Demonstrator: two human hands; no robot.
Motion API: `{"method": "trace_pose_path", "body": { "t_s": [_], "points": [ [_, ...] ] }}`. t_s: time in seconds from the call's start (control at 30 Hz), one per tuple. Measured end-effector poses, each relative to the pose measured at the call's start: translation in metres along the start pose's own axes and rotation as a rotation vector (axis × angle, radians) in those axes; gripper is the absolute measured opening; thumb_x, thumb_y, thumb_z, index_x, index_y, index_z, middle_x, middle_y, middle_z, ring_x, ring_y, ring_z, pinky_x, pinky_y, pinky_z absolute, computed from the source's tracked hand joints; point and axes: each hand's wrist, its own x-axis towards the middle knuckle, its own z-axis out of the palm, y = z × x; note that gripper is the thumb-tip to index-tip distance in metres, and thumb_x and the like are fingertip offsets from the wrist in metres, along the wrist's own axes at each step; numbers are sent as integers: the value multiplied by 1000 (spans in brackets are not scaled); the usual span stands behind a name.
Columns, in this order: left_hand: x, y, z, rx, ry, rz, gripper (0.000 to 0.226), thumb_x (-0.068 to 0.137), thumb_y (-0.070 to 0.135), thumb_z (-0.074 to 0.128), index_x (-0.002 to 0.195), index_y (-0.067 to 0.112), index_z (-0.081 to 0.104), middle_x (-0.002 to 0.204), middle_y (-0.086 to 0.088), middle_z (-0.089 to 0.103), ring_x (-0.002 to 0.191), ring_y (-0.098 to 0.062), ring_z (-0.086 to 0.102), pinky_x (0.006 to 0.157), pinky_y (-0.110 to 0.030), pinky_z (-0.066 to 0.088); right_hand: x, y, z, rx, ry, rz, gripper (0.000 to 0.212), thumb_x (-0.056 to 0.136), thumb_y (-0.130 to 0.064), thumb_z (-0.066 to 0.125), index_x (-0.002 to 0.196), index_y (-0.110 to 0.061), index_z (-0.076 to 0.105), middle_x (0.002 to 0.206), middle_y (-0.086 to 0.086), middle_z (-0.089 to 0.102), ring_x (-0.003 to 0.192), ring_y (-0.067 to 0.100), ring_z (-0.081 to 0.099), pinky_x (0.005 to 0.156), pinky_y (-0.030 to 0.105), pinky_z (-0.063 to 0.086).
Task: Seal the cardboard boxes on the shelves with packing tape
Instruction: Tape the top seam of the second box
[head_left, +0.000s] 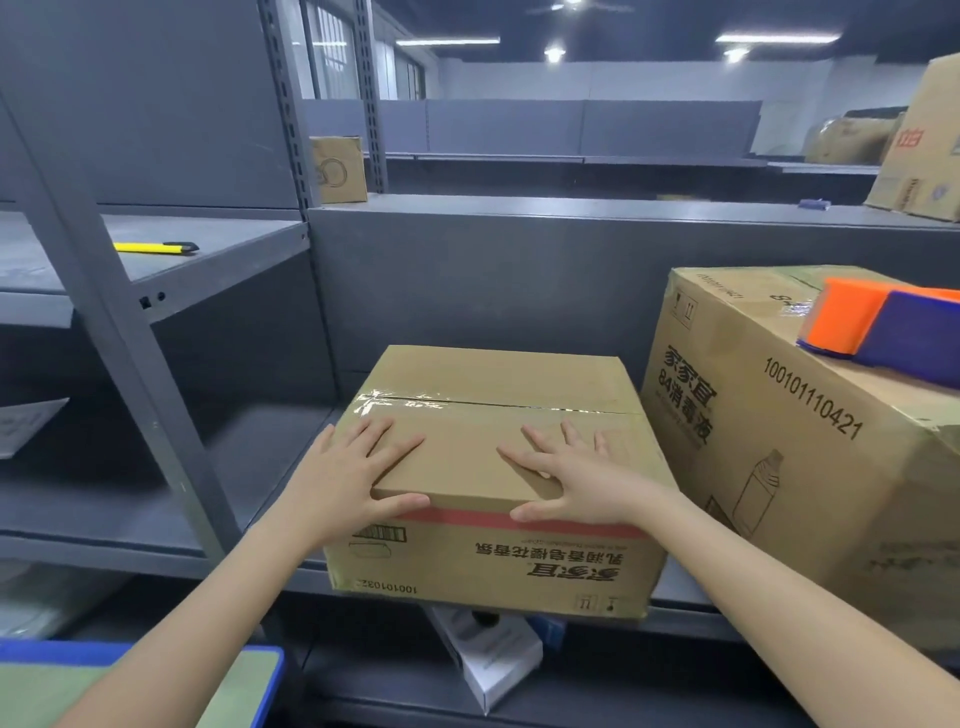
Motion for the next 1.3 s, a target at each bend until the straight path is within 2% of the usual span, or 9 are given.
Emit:
{"method": "trace_pose_path", "body": {
  "t_s": [0.17,0.23,0.37,0.5,0.67,0.73,0.93,1.07,1.3],
  "points": [
    [-1,-4,-6,-36,-32,21,102,53,93,-9,143,49,9,156,5,10,143,-14,5,115,-43,2,6,-2,2,-21,6,5,78,82,-66,49,145,-49,6,157,-5,-10,141,37,-18,109,62,-13],
    [2,-1,-12,-99,-27,28,98,61,91,-2,144,43,22,154,7,20,141,-17,12,115,-41,6,4,-1,1,-16,-2,5,78,82,-66,48,145,-48,6,157,-5,-9,141,36,-18,109,62,-12],
    [23,31,-32,-170,103,138,56,91,58,31,133,26,50,142,9,43,126,-15,39,107,-28,25,-3,-2,-13,85,26,-22,71,85,-61,49,146,-38,22,158,-6,8,145,25,6,116,49,5],
    [48,82,-53,-274,174,220,43,95,45,41,131,26,51,130,6,54,119,-12,48,94,-28,38,-25,5,-44,137,169,-34,64,88,-54,52,144,-30,34,150,-7,35,133,15,37,106,29,29],
    [78,142,-74,-259,287,339,36,95,42,41,124,27,57,121,6,61,112,-13,52,84,-31,44,-80,28,-96,110,406,11,48,88,-43,59,132,-25,53,129,-8,58,106,1,53,88,15,35],
    [88,168,-82,-260,351,389,33,95,38,42,121,27,59,118,8,62,110,-12,52,80,-30,45,-107,40,-115,66,520,39,41,89,-36,59,128,-22,57,127,-8,60,109,4,55,86,11,33],
    [119,250,-111,-373,437,487,32,95,29,44,121,19,59,119,1,61,112,-20,53,88,-37,47,-172,71,-153,-55,800,169,32,90,-28,59,121,-22,63,120,-4,64,103,5,54,87,21,39],
    [139,289,-120,-473,391,482,44,95,23,45,138,10,42,133,-11,53,122,-26,48,99,-36,40,-193,99,-159,-152,785,340,37,90,-22,57,126,-20,59,128,1,60,119,20,51,97,32,40],
    [160,317,-115,-804,215,464,46,95,6,38,141,11,37,141,-8,45,128,-21,43,101,-28,35,-204,133,-145,-220,694,416,32,90,-16,53,121,-9,57,120,8,61,110,27,51,87,40,44]
  ]
}}
